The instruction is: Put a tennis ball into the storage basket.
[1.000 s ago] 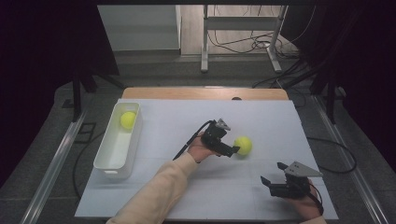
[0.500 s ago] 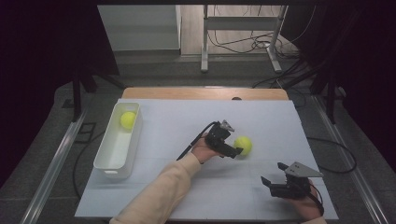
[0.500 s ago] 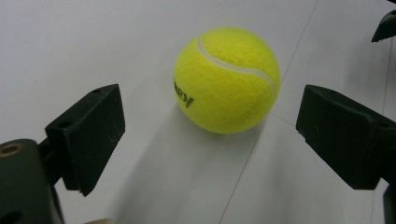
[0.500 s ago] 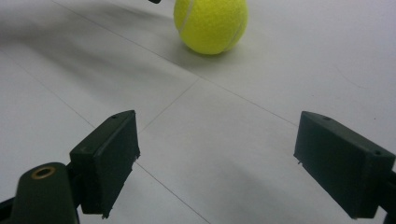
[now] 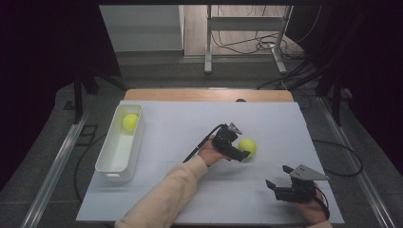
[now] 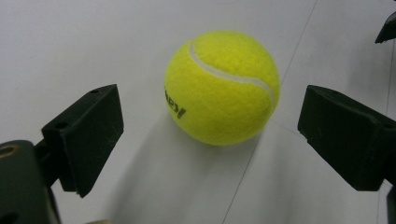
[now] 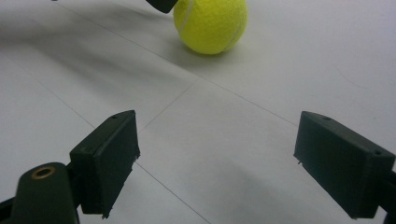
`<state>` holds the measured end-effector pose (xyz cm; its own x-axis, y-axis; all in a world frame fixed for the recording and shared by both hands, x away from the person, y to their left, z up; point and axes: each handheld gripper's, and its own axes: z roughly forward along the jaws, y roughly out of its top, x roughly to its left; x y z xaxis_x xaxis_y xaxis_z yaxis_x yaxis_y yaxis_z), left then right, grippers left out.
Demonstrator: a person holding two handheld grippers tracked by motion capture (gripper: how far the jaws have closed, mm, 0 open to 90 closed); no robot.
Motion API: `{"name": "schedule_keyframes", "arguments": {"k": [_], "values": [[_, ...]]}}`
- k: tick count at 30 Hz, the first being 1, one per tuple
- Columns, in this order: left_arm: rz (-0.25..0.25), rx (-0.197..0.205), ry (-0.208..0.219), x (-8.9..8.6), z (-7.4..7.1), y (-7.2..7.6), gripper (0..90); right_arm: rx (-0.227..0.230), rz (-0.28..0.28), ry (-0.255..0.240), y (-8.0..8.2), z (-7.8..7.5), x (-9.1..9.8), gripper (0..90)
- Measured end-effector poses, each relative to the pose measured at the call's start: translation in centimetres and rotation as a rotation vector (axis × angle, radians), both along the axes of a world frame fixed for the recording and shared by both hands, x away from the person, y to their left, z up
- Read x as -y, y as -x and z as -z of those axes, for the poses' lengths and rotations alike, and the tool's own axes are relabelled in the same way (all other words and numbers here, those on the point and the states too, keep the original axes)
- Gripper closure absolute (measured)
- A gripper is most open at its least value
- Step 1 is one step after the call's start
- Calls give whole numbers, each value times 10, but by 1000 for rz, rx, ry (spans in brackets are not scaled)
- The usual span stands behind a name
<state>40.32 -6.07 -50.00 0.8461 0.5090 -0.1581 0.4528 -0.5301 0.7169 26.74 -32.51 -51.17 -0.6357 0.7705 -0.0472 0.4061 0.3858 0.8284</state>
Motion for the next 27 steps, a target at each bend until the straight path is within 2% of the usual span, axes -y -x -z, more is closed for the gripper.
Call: {"name": "schedule_keyframes", "arguments": {"k": [10, 18, 24, 27], "values": [[3, -3, -17, 9, 8, -6, 72, -1, 0, 2, 0, 0, 1, 144], [12, -2, -6, 16, 13, -8, 71, -1, -2, 1, 0, 0, 1, 144], [18, 1, -25, 21, 17, -12, 77, -1, 1, 3, 0, 0, 1, 144], [10, -6, -15, 22, 18, -14, 84, -1, 1, 4, 0, 0, 1, 144]]}}
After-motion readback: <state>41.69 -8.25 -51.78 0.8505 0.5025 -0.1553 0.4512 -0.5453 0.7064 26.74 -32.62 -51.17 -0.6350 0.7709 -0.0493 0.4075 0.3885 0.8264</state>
